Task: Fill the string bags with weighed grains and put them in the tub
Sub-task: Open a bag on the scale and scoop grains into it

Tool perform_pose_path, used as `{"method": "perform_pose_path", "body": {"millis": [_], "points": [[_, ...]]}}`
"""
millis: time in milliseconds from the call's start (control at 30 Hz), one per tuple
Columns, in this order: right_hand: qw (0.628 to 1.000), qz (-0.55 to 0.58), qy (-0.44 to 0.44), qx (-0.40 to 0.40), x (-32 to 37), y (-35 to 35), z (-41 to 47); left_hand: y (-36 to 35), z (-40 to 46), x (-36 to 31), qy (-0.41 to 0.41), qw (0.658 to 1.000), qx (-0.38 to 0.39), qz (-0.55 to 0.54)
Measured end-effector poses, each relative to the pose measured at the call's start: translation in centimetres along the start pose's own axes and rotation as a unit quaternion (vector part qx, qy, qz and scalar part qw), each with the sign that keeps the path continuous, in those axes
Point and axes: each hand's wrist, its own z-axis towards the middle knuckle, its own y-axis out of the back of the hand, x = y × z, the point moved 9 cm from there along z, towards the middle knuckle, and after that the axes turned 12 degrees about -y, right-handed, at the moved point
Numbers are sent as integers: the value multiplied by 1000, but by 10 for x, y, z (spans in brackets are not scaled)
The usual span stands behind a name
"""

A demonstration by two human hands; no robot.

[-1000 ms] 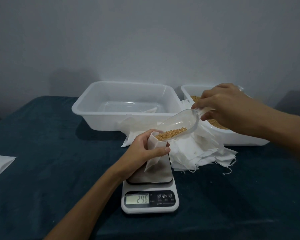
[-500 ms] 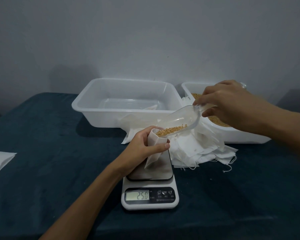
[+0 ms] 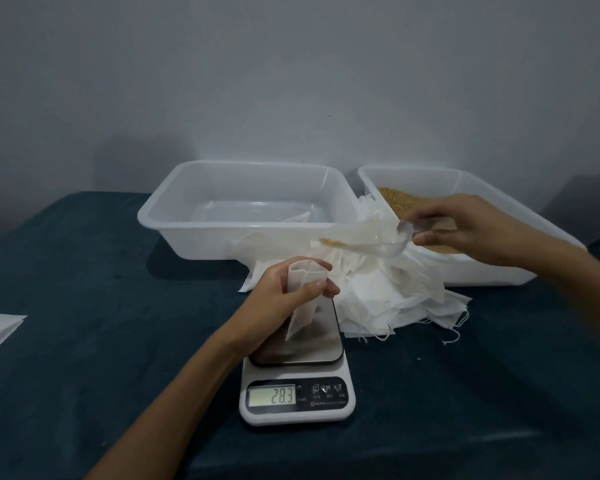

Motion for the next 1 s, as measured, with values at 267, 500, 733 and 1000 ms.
{"method": "perform_pose_path", "body": {"millis": [267,500,733,1000], "points": [[974,7,-165,-158,-114,37,35,19,4,0,-26,998,-49,-20],[930,-80,-331,-138,-196,9,57,21,8,5,-36,993,-64,-96],[916,-156,-365,-53,-210,-22,68,15,9,14,-29,995,-38,-90],[961,58,-130,-236,-53,-13,25,10,2,16,-7,997,-5,-78]]}}
